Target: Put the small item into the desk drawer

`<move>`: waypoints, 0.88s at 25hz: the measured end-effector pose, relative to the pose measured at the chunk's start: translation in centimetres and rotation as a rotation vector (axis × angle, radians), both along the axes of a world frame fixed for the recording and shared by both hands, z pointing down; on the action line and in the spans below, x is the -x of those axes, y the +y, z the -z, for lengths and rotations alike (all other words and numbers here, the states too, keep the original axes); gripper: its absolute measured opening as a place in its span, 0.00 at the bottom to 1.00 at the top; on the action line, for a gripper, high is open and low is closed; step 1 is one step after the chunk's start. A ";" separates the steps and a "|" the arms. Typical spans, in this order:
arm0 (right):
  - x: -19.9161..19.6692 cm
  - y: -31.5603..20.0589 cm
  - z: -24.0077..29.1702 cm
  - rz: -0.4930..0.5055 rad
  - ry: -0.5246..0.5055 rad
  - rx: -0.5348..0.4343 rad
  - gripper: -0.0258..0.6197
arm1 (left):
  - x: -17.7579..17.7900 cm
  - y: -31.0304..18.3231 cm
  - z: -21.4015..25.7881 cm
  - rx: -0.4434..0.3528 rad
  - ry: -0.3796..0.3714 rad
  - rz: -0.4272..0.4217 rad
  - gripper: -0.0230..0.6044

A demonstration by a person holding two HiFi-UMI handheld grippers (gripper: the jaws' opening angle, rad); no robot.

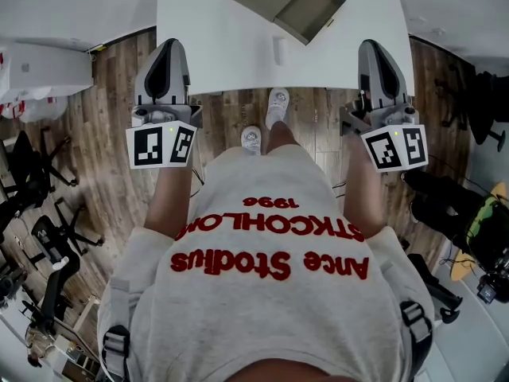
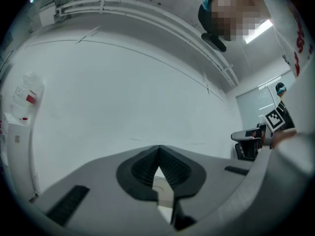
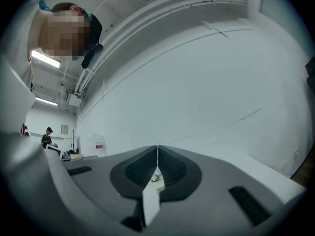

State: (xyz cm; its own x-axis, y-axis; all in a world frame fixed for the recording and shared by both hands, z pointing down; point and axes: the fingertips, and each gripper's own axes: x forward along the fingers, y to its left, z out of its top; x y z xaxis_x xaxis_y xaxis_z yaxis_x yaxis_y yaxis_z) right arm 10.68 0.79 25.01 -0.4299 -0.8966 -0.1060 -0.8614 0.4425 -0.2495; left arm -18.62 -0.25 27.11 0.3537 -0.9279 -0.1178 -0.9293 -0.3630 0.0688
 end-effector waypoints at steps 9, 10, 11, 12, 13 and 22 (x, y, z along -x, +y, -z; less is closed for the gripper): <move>1.3 -7.7 0.8 0.115 -0.027 -0.030 0.05 | -0.3 -4.5 0.2 -0.004 -0.010 0.079 0.05; 1.4 -8.6 0.9 0.130 -0.027 -0.032 0.05 | -0.3 -5.3 0.3 -0.006 -0.010 0.090 0.05; 1.5 -9.5 1.0 0.144 -0.025 -0.034 0.05 | -0.4 -6.1 0.4 -0.009 -0.008 0.101 0.05; 1.4 -10.5 1.1 0.155 -0.024 -0.035 0.05 | -0.4 -6.9 0.5 -0.012 -0.006 0.111 0.05; 1.3 -11.6 1.1 0.166 -0.025 -0.037 0.05 | -0.6 -7.8 0.7 -0.015 -0.004 0.121 0.04; -0.5 -18.3 1.7 0.276 -0.046 -0.064 0.05 | -3.6 -13.2 0.6 -0.029 -0.013 0.189 0.04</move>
State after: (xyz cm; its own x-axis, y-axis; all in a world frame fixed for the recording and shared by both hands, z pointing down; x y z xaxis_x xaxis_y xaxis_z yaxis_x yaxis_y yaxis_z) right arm 11.18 -17.47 23.27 -0.6503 -0.7372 -0.1834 -0.6947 0.6748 -0.2492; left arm -15.05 -13.48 26.47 0.1752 -0.9742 -0.1422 -0.9818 -0.1836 0.0481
